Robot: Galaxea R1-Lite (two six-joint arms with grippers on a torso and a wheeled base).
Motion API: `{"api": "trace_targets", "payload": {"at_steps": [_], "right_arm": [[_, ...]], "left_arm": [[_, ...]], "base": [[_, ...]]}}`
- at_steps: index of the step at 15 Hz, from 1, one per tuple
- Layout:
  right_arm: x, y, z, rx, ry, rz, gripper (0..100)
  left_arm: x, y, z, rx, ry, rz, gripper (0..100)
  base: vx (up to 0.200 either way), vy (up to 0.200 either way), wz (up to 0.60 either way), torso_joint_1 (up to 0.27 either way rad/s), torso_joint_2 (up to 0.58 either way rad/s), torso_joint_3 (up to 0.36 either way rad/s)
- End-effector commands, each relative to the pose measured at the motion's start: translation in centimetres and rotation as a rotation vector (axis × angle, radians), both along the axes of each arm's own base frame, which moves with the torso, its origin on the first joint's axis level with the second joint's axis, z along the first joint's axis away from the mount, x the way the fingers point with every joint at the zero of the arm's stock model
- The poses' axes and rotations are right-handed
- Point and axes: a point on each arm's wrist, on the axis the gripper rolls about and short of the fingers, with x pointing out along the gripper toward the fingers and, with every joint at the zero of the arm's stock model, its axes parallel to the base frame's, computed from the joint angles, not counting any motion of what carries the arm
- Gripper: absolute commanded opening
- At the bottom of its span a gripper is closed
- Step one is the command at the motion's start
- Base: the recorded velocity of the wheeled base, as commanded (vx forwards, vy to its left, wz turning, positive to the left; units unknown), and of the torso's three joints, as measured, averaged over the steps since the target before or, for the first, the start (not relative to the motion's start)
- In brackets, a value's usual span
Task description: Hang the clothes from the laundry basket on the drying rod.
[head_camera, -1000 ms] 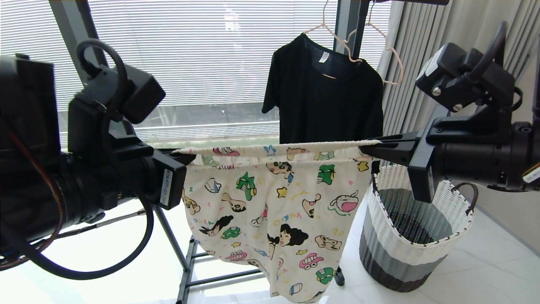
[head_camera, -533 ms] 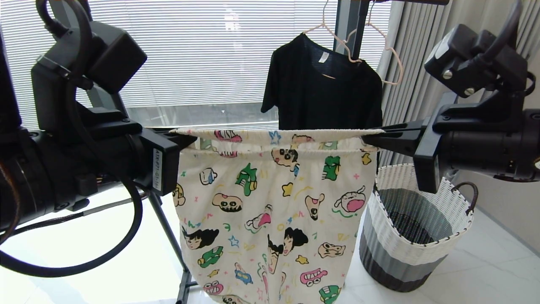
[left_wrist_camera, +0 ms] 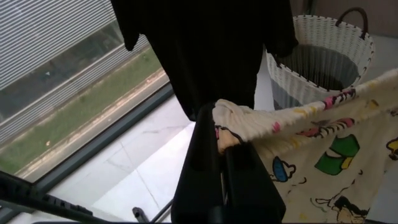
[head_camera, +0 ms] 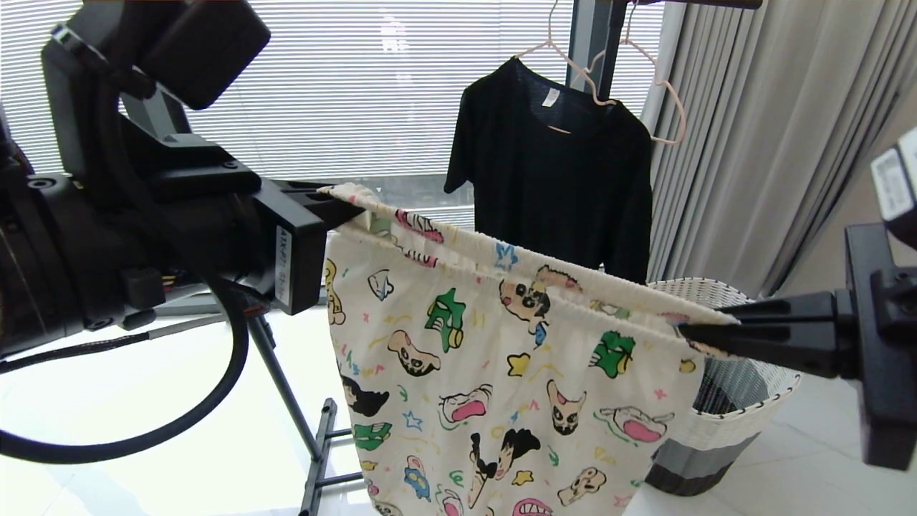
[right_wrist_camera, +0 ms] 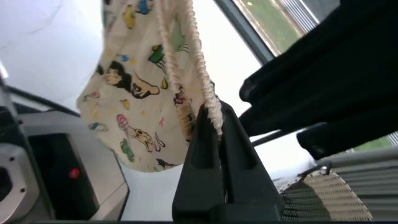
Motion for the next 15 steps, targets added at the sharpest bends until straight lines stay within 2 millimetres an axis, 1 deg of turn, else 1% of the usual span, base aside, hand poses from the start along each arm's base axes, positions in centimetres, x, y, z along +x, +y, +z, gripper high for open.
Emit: {"api": "trace_targets", "payload": {"at_steps": [1,3,6,7,8,9,10,11,12,13,14,15], "right_arm": [[-2.5,0.0,-0.5,-0.016,-0.009,0.100,0],[-2.4,0.7,-0.8,-0.038,-0.007,0.095,0],[-2.3,0.6,-0.6,-0.024,-0.011,0.076,0],[-1.1,0.4,0.1,0.005,-0.021,0.008,0],[0.3,1.0,0.6,0.031,-0.037,-0.040,0],[1.6,1.5,1.3,0.062,-0.059,-0.076,0],[2.5,2.1,1.6,0.074,-0.066,-0.093,0],[3.4,2.9,1.9,0.080,-0.070,-0.101,0],[3.8,3.3,2.2,0.085,-0.074,-0.103,0],[4.3,3.9,2.5,0.089,-0.077,-0.103,0],[4.3,3.9,2.6,0.091,-0.079,-0.104,0],[4.3,3.9,2.5,0.091,-0.079,-0.104,0]], "left_arm": [[1.1,-1.5,0.5,-0.003,-0.004,-0.016,0],[1.3,-1.8,1.0,-0.012,-0.013,-0.019,0],[0.4,-0.9,1.5,-0.058,-0.011,-0.007,0],[-0.6,0.0,1.2,-0.097,0.039,0.004,0],[-2.2,0.7,0.5,-0.083,0.094,-0.020,0],[-3.7,1.1,-0.1,-0.071,0.140,-0.046,0],[-4.6,1.0,-0.7,-0.062,0.174,-0.064,0],[-5.7,0.3,-1.9,-0.052,0.229,-0.082,0],[-6.2,-0.2,-2.6,-0.044,0.248,-0.070,0],[-6.9,-1.6,-4.2,-0.015,0.274,-0.017,0],[-7.2,-2.3,-4.7,0.003,0.259,0.037,0],[-7.4,-2.4,-4.7,0.012,0.236,0.070,0]], "base": [[0.000,0.000,0.00,0.000,0.00,0.000],[0.000,0.000,0.00,0.000,0.00,0.000],[0.000,0.000,0.00,0.000,0.00,0.000],[0.000,0.000,0.00,0.000,0.00,0.000],[0.000,0.000,0.00,0.000,0.00,0.000],[0.000,0.000,0.00,0.000,0.00,0.000],[0.000,0.000,0.00,0.000,0.00,0.000],[0.000,0.000,0.00,0.000,0.00,0.000],[0.000,0.000,0.00,0.000,0.00,0.000],[0.000,0.000,0.00,0.000,0.00,0.000],[0.000,0.000,0.00,0.000,0.00,0.000],[0.000,0.000,0.00,0.000,0.00,0.000]]}}
